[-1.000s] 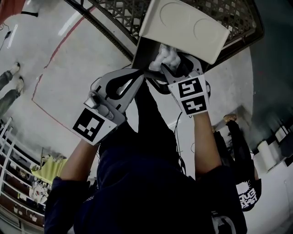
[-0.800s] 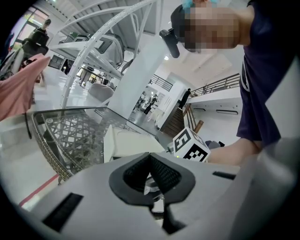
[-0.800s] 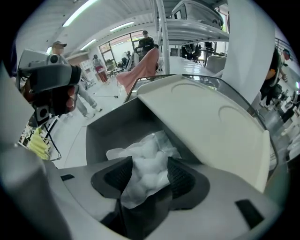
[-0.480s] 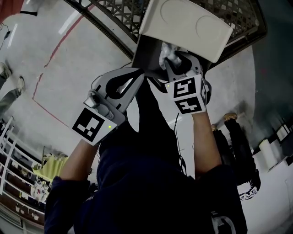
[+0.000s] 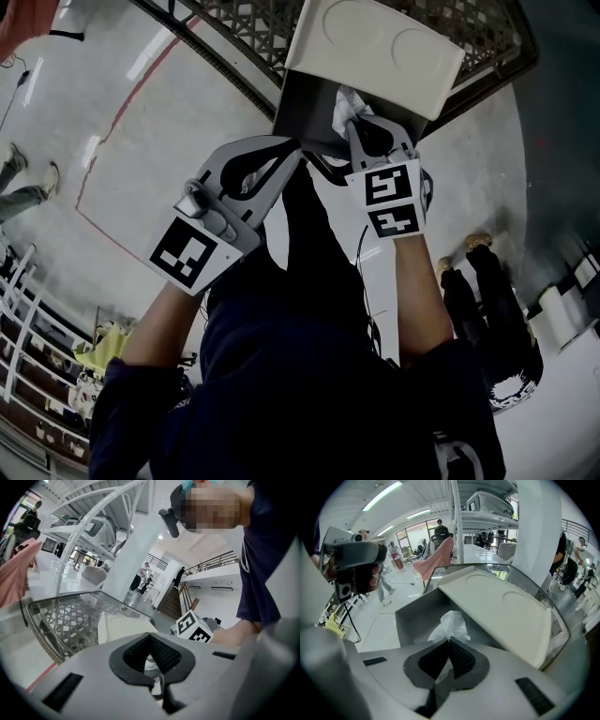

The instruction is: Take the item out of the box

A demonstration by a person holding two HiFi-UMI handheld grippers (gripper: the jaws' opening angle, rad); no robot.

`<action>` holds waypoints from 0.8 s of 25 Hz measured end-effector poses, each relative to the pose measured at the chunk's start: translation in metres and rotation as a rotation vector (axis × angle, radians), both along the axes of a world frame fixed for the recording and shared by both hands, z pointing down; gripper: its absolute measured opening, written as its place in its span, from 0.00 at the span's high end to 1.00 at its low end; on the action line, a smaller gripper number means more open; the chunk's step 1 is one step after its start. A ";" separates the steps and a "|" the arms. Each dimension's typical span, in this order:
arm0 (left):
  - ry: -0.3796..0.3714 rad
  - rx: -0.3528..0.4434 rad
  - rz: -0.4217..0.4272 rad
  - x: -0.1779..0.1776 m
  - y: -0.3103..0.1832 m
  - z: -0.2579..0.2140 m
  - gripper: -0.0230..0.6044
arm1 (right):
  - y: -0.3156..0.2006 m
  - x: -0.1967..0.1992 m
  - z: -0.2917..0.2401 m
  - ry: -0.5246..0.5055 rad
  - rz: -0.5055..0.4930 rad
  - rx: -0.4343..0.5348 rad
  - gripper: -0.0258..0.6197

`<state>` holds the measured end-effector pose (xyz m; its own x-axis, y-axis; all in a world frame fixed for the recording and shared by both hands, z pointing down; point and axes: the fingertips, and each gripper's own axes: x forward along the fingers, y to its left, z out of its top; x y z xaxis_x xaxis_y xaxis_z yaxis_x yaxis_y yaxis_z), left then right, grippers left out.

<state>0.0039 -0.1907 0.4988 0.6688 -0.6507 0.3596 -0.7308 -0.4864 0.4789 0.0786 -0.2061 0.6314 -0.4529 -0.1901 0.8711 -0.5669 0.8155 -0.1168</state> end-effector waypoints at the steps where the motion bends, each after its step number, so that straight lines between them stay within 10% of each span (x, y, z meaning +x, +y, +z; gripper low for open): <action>1: -0.002 0.008 0.003 0.000 -0.001 -0.004 0.95 | 0.000 0.000 -0.007 -0.014 0.009 0.006 0.92; 20: -0.031 0.302 0.088 0.012 -0.014 -0.170 0.95 | -0.025 0.003 -0.245 -0.266 0.154 0.328 0.92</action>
<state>0.0164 -0.2050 0.3291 0.7190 -0.6712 0.1803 -0.6916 -0.6651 0.2817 0.0817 -0.2310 0.3867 -0.5980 -0.5196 0.6102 -0.6697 0.7422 -0.0243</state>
